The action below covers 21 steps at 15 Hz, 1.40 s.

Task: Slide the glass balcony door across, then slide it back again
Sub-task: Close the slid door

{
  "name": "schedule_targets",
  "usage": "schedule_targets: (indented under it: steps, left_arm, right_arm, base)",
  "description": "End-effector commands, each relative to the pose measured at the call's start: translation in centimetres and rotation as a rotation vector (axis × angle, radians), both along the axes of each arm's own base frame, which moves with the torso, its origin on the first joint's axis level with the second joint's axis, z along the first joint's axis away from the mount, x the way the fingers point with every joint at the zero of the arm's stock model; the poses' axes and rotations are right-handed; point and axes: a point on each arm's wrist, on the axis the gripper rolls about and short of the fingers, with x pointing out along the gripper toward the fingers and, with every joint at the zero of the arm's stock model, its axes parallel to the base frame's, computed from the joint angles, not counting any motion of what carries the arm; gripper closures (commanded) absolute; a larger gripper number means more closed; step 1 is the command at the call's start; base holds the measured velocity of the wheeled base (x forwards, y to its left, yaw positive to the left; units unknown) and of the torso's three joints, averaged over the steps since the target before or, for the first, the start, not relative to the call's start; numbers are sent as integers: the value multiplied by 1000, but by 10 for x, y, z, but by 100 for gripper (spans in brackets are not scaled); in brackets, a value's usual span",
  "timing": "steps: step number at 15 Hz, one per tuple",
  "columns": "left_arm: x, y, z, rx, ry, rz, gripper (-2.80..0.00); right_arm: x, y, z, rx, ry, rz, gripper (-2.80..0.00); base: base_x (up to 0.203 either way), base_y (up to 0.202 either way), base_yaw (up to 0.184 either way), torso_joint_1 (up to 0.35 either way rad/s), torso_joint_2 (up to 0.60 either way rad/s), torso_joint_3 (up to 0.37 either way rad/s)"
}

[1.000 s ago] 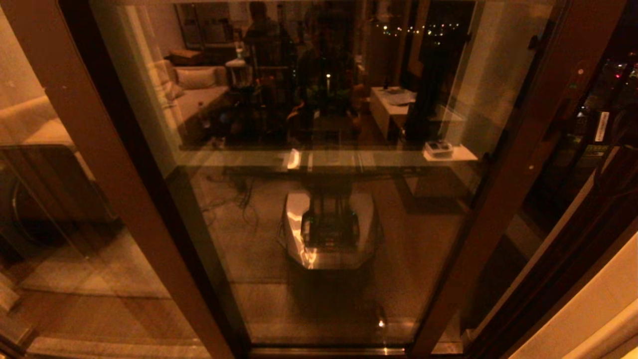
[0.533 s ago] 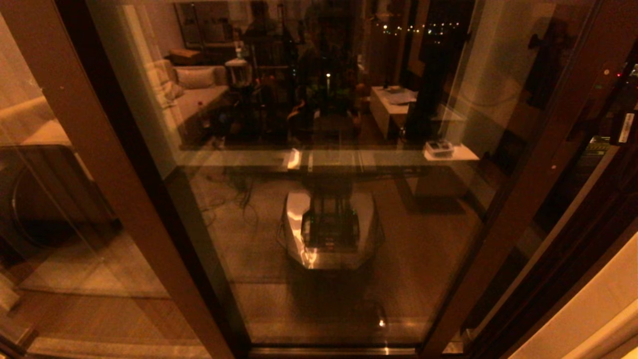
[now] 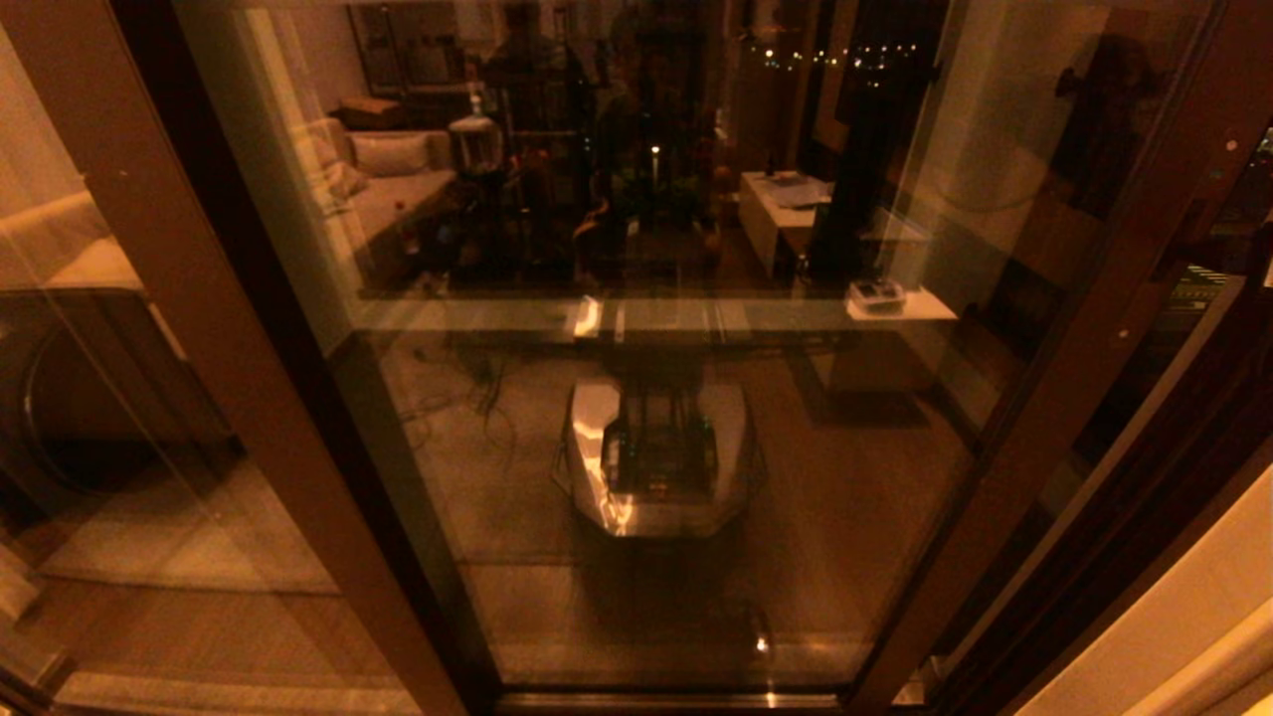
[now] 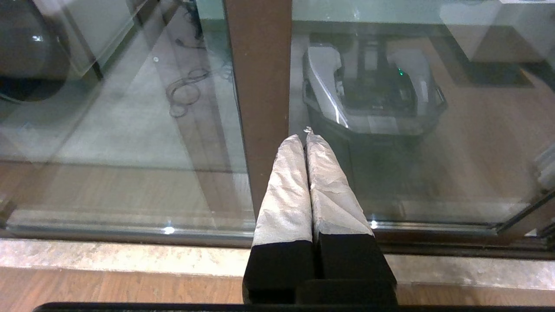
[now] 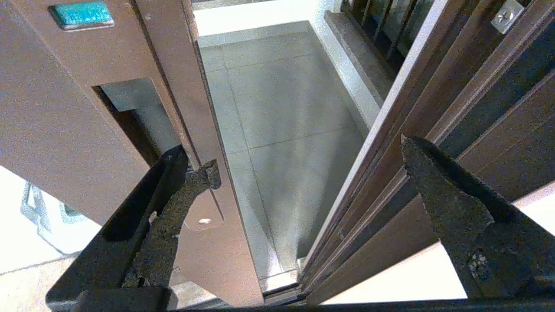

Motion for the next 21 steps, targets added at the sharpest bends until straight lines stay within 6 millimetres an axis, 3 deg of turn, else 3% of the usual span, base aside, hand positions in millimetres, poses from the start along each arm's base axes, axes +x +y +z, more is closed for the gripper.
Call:
schedule_targets:
  steps: [1, 8, 15, 21]
  left_arm:
    - [0, 0, 0, 0, 1, 1, 0]
    - [0, 0, 0, 0, 1, 1, 0]
    - [0, 0, 0, 0, 1, 1, 0]
    - [0, 0, 0, 0, 1, 1, 0]
  right_arm:
    - [-2, -5, 0, 1, -1, -12, -280]
    - [-15, 1, 2, -4, -8, -13, -280]
    - [-58, 23, 14, -28, -55, -21, -280]
    - [-32, 82, 9, -70, -21, -139, -280]
  base:
    - [0, 0, 0, 0, 0, 0]
    - [0, 0, 0, 0, 0, 0]
    - [0, 0, 0, 0, 0, 0]
    - [0, 0, 0, 0, 0, 0]
